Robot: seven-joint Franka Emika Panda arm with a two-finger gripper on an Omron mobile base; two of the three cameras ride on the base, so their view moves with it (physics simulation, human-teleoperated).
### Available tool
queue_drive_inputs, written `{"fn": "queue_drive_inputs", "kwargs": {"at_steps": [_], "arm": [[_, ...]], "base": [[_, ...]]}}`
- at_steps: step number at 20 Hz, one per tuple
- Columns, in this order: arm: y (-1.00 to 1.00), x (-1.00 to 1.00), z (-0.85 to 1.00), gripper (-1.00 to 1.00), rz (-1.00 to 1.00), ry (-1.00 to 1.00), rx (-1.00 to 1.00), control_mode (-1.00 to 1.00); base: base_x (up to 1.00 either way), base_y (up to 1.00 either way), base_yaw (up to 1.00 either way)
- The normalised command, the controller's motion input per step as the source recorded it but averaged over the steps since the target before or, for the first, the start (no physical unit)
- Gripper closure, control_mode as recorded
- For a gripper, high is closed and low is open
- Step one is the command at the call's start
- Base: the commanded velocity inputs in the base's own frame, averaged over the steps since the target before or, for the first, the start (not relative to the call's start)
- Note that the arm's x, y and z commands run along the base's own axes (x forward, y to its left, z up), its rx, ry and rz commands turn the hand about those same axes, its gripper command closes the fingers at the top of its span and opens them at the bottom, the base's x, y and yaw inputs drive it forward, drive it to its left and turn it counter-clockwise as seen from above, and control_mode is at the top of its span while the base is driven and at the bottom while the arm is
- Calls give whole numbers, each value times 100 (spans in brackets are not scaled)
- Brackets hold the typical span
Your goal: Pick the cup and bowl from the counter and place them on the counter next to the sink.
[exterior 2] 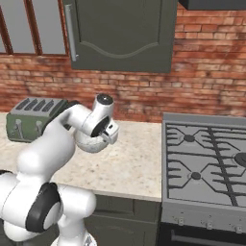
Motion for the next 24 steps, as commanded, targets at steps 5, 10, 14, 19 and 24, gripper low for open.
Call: {"fn": "queue_drive_inputs", "kwargs": {"at_steps": [5, 10, 14, 19, 24], "arm": [[-1, 4, -9, -100, -6, 9, 0, -100], [-15, 0, -14, -100, -9, 5, 0, -100], [-9, 1, -19, -100, -8, 1, 0, -100], [0, 12, -22, -100, -7, 0, 0, -100], [0, 25, -17, -100, -8, 0, 0, -100]], "base": [[0, 0, 0], [0, 0, 0], [0, 0, 0], [0, 0, 0], [0, 0, 0]]}}
